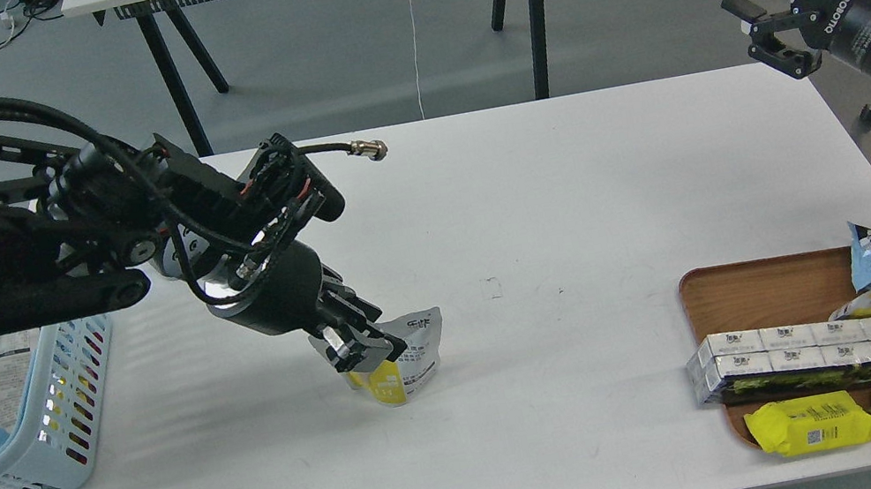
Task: Scan snack and place in basket
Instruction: 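Lower the left gripper onto the pouch and grasp it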
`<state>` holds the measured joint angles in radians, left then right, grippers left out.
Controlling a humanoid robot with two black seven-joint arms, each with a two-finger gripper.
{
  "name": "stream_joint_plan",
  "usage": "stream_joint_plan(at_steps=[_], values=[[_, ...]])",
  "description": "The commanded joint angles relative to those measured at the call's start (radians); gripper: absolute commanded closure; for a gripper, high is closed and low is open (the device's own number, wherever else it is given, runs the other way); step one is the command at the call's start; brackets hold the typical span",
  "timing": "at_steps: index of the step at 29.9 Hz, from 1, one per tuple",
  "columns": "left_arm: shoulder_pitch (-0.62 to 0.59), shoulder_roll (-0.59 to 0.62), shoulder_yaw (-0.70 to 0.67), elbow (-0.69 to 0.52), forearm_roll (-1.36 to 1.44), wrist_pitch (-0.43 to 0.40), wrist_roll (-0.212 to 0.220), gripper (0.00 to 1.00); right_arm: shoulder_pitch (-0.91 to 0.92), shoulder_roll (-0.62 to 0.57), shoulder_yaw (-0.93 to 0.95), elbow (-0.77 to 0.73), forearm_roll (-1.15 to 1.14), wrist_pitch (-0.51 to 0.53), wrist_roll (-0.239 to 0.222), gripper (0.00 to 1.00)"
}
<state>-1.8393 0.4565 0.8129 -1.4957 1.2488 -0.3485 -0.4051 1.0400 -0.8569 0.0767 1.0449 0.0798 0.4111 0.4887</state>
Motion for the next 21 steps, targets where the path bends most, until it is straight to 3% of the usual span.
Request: stream_joint_plan(at_steps=[1, 21], values=[[0.0, 0.001, 0.0, 0.0, 0.001, -0.001, 0.0, 0.49, -0.001, -0.001, 0.0, 0.001, 0.0, 0.0, 0.0, 0.04], [0.005, -0.007, 0.029, 0.029, 0.043, 0.077, 0.022, 0.51, -0.001, -0.001, 0.006, 0.012, 0.0, -0.003, 0.0, 0.04]])
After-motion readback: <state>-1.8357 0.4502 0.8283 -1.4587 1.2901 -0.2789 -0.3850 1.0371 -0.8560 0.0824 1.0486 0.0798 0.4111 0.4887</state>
